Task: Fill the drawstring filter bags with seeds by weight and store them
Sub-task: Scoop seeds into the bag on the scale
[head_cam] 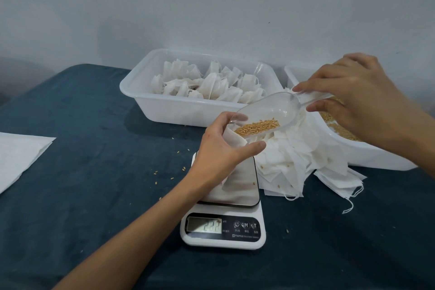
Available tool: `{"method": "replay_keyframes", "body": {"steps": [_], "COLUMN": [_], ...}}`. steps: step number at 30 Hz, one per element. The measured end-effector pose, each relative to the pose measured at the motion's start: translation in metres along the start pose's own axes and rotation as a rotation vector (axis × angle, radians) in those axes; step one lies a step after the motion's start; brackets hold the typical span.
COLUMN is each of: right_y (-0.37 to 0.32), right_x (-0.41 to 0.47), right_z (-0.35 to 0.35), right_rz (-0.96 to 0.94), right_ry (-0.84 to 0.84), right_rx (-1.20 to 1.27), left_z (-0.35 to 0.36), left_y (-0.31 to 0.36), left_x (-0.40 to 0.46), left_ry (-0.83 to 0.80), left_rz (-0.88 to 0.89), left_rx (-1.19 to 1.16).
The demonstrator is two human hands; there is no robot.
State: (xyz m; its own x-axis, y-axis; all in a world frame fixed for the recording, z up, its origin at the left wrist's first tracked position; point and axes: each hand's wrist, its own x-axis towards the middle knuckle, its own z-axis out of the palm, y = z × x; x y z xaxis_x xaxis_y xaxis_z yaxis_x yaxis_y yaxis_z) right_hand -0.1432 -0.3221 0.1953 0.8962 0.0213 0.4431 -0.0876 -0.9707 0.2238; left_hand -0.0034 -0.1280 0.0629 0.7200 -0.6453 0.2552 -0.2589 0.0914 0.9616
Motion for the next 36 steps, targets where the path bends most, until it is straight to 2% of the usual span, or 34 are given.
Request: {"method": "replay_keyframes", "body": {"steps": [26, 32, 36], "right_y": [0.002, 0.01, 0.02], "right_x": [0.0, -0.004, -0.013], "right_z": [0.004, 0.015, 0.022], "right_rz": [0.008, 0.054, 0.183], "right_ry": [-0.001, -0.025, -0.061], "right_rx": [0.018, 0.102, 0.291], "left_z": [-0.001, 0.0, -0.001], "left_y": [0.002, 0.003, 0.003], "left_x": [0.0, -0.001, -0.001], "left_ry": [0.011, 0.005, -0.001], "left_rz": [-0.005, -0.018, -0.032], "left_rx": [-0.021, -0.032, -0.062]}}
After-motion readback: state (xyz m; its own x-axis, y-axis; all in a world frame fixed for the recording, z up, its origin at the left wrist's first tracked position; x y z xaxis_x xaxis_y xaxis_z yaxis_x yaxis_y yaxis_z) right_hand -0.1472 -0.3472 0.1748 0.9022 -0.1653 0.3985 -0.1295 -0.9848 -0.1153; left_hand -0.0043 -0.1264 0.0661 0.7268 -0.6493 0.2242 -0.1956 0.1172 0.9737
